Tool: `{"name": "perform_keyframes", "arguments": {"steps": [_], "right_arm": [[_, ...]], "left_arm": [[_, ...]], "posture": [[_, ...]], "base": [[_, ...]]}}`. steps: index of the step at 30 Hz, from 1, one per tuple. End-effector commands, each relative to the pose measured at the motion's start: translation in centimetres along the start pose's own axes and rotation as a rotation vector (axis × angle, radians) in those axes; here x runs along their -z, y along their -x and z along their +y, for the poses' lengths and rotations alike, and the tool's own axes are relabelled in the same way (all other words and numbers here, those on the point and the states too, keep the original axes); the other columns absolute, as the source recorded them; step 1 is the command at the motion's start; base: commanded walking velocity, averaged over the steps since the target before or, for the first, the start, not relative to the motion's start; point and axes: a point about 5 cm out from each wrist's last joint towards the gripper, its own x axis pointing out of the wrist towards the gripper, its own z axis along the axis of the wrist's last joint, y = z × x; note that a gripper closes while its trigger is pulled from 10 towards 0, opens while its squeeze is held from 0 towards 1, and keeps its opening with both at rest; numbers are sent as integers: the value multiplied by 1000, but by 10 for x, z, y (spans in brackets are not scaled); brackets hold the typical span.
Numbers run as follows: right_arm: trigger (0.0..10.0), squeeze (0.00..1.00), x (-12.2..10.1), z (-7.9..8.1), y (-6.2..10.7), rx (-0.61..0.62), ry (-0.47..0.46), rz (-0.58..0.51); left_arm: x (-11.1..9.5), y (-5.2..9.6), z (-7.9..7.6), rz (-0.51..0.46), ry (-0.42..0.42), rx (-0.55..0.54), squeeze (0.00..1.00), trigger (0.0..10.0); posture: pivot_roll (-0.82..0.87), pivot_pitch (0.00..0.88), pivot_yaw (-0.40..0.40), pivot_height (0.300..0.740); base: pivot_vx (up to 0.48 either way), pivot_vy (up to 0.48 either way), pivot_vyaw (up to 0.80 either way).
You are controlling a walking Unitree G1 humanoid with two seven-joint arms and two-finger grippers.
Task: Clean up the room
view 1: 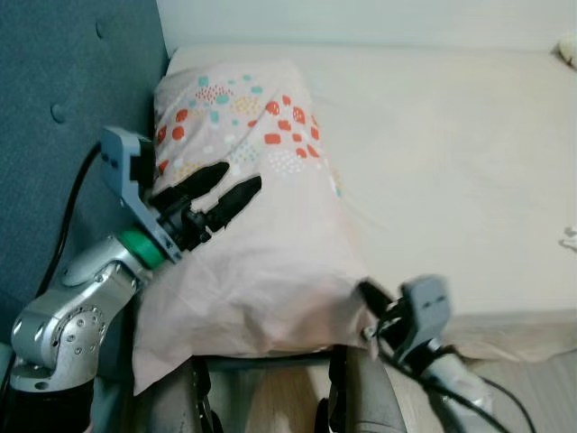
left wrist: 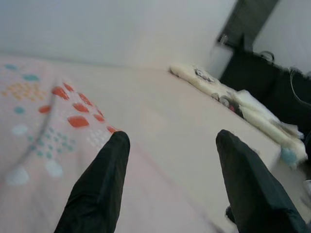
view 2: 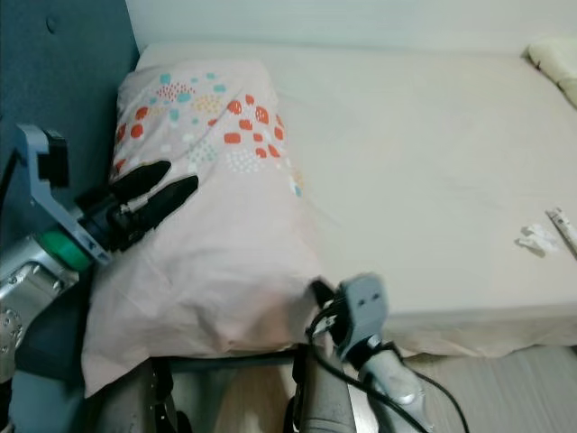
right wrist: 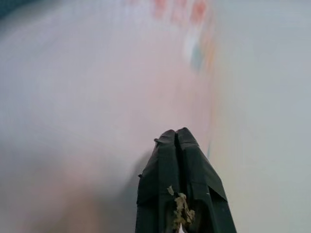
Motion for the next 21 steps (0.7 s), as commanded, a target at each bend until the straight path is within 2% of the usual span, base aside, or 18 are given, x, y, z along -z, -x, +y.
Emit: {"name": "perform_keyframes", "arguments": {"steps": [1,2,3,4,5,6,8,11,12,18,21], "right_arm": [[10000,0,-26,-4,-6,19,-31,-105],[10000,0,-46,-6,-13,39,-40,-189],[10000,0,-46,-6,-13,39,-40,-189],[10000,0,-61,-10,-21,78,-44,-259],[10000,0,-68,-13,-25,112,-53,-296],[10000,0,-68,-13,-25,112,-53,-296],[10000,0,-65,-18,-30,171,-78,-307],[10000,0,-45,-24,-32,260,-121,-254],[10000,0,-42,-24,-32,277,-143,-247],[10000,0,-42,-20,-34,298,-145,-225],[10000,0,-38,-17,-36,292,-148,-213]], "left_arm": [[-5,-7,-9,-35,31,29,0,10000],[-9,-12,-13,-63,36,36,0,10000],[-9,-12,-13,-63,36,36,0,10000],[-9,-17,-15,-69,14,18,0,10000],[-7,-21,-16,-61,-27,-14,0,10000],[-7,-21,-16,-61,-27,-14,0,10000],[3,-28,-11,-21,-137,-104,0,10000],[20,-29,-1,41,-187,-216,0,10000],[23,-28,0,54,-187,-234,0,10000],[37,-27,4,111,-187,-322,0,10000],[46,-27,7,119,-230,-376,0,10000]], "posture": [[35,141,-28,594],[29,132,-28,594],[29,132,-28,594],[25,124,-26,594],[27,118,-27,594],[27,118,-27,594],[26,110,-25,594],[34,100,-22,604],[34,100,-22,608],[37,97,-21,628],[38,94,-22,642]], "base": [[0,0,0],[0,0,0],[0,0,0],[0,0,0],[0,0,0],[0,0,0],[0,0,0],[0,0,0],[0,0,0],[0,0,0],[0,0,0]]}}
